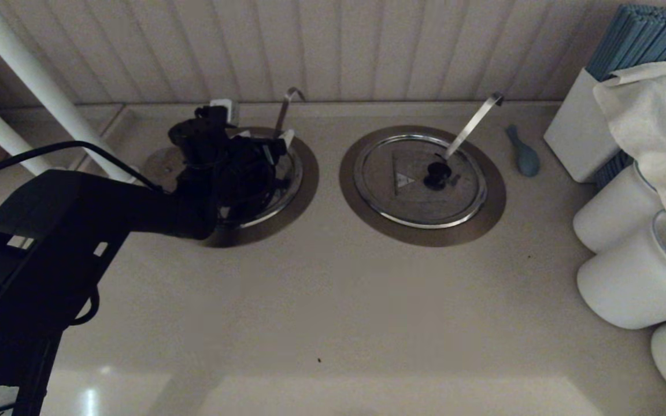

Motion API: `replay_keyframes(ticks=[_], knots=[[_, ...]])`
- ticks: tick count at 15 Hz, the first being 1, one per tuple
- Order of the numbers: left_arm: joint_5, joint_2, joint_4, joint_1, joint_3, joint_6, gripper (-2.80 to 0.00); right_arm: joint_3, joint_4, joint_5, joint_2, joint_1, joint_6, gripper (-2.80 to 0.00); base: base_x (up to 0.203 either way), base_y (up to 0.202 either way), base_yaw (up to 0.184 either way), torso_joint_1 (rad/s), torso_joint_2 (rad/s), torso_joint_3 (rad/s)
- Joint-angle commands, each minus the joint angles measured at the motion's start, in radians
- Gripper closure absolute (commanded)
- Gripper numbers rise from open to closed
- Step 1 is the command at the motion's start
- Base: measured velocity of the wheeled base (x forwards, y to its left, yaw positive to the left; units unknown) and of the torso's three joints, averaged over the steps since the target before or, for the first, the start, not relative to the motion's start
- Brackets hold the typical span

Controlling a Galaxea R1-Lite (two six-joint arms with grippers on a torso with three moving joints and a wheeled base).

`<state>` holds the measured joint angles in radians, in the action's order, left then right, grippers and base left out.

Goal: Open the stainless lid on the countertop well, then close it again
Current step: Stir with a spoon

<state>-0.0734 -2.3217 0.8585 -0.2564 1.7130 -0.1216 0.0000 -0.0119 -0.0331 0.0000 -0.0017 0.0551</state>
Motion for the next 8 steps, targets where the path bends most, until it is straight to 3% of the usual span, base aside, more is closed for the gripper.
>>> replay_keyframes(ticks=[1,3,4,8], knots=[[0.003,-0.007,0.005,-0.001,0.006,-0.007,-2.80,0.000,0.000,-0.001,0.000,0.000,0.000,0.00,0.000,0.000,0.000,0.000,0.00,0.000],[0.025,-0.021,0.005,-0.009,0.031,-0.026,-2.80,0.000,0.000,-0.001,0.002,0.000,0.000,0.00,0.000,0.000,0.000,0.000,0.00,0.000],[0.045,-0.036,0.004,-0.012,0.052,-0.035,0.00,0.000,0.000,-0.001,0.002,0.000,0.000,0.00,0.000,0.000,0.000,0.000,0.00,0.000],[0.047,-0.055,0.004,-0.020,0.059,-0.061,0.00,0.000,0.000,-0.001,0.002,0.000,0.000,0.00,0.000,0.000,0.000,0.000,0.00,0.000]])
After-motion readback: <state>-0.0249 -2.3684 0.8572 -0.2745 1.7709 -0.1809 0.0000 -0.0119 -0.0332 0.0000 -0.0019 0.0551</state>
